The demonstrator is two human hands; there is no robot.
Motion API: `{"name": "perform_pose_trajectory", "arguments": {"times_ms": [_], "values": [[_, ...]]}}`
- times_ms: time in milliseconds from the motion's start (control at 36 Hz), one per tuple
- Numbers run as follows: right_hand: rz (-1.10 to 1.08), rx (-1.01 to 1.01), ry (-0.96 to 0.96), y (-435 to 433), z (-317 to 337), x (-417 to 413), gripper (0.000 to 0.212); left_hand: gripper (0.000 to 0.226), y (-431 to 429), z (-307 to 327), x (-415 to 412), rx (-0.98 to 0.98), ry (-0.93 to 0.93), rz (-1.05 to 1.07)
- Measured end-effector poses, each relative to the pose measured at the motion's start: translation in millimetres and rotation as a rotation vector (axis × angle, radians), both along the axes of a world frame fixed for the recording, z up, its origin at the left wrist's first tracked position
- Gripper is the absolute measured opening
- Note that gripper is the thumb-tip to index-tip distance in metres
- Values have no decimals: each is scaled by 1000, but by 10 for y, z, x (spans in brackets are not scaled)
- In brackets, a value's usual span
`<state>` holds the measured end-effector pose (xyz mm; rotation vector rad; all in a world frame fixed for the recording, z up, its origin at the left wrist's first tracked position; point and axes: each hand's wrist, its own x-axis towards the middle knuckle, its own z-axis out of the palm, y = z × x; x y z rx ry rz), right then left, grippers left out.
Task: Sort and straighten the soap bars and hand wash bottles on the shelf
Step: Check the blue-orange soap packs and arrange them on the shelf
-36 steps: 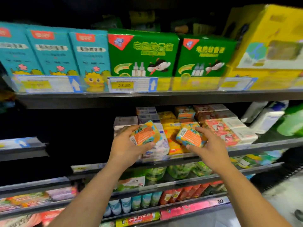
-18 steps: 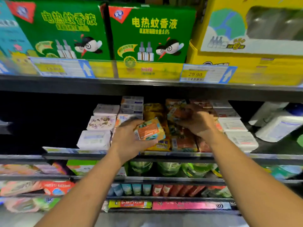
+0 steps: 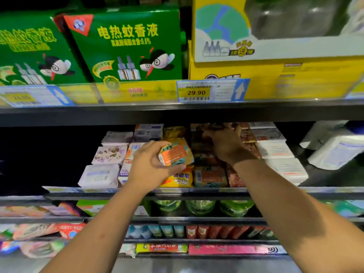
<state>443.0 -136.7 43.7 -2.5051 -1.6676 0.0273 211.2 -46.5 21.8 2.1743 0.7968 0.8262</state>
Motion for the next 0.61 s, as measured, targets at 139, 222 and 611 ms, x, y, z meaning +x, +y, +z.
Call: {"name": "perform_pose_trajectory", "arguments": {"times_ms": [139,222,611], "values": [[-25,28,130,-78,-64,115,36,57,22,-66,120,-36,-84,-8],[-12,-77,178,-263,-81,184,64,61,54,-88,173,-121,-121,-38],[-178,-137,75,-686,-239,44,92,52,-4,77,594,121,316,-66]]}}
